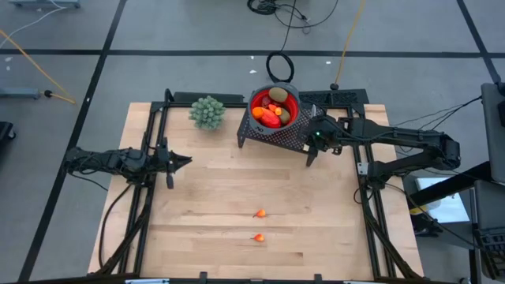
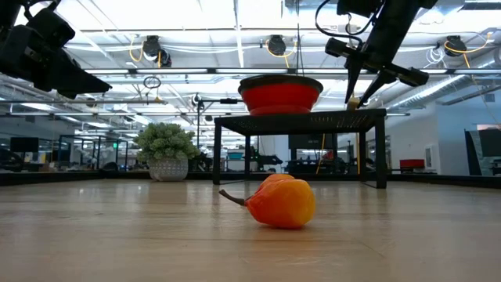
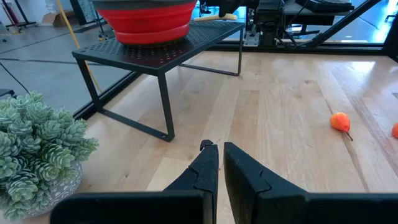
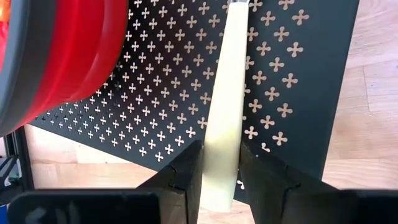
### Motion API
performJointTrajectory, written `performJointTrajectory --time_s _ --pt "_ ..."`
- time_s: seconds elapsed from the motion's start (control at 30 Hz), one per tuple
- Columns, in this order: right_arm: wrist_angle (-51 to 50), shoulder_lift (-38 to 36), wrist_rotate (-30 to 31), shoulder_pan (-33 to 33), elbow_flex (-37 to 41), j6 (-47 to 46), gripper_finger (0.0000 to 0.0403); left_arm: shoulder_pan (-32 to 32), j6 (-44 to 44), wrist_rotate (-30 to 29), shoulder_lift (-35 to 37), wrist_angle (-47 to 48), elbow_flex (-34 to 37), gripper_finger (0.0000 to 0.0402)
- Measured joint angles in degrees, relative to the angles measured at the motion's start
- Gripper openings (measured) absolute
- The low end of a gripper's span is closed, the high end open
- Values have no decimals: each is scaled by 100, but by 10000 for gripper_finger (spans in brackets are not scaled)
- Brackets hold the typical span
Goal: Pick & Place Fruit
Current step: Put the yellow knife on the shelf, then put the orange pear into the red strainer bowl on the shelf
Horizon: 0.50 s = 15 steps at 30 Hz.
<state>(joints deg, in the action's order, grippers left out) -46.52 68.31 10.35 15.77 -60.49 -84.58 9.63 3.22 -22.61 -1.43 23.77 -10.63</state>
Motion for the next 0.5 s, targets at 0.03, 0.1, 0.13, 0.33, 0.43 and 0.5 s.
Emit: performJointTrajectory --time_s 0.03,0.1,0.13,0.33,0.43,0.5 --pt "0 0 0 0 0 -2 95 -1 0 0 -2 1 0 26" --pt "0 0 0 0 0 0 97 -2 -2 0 0 2 0 26" --pt "0 0 1 0 0 3 99 0 -4 0 0 0 0 26" --pt "2 0 4 0 0 24 118 0 -4 0 -2 2 0 26" --pt "4 0 4 0 0 46 129 -2 -4 0 0 2 0 26" --pt "4 0 7 0 2 39 134 -1 -3 0 -1 2 0 26"
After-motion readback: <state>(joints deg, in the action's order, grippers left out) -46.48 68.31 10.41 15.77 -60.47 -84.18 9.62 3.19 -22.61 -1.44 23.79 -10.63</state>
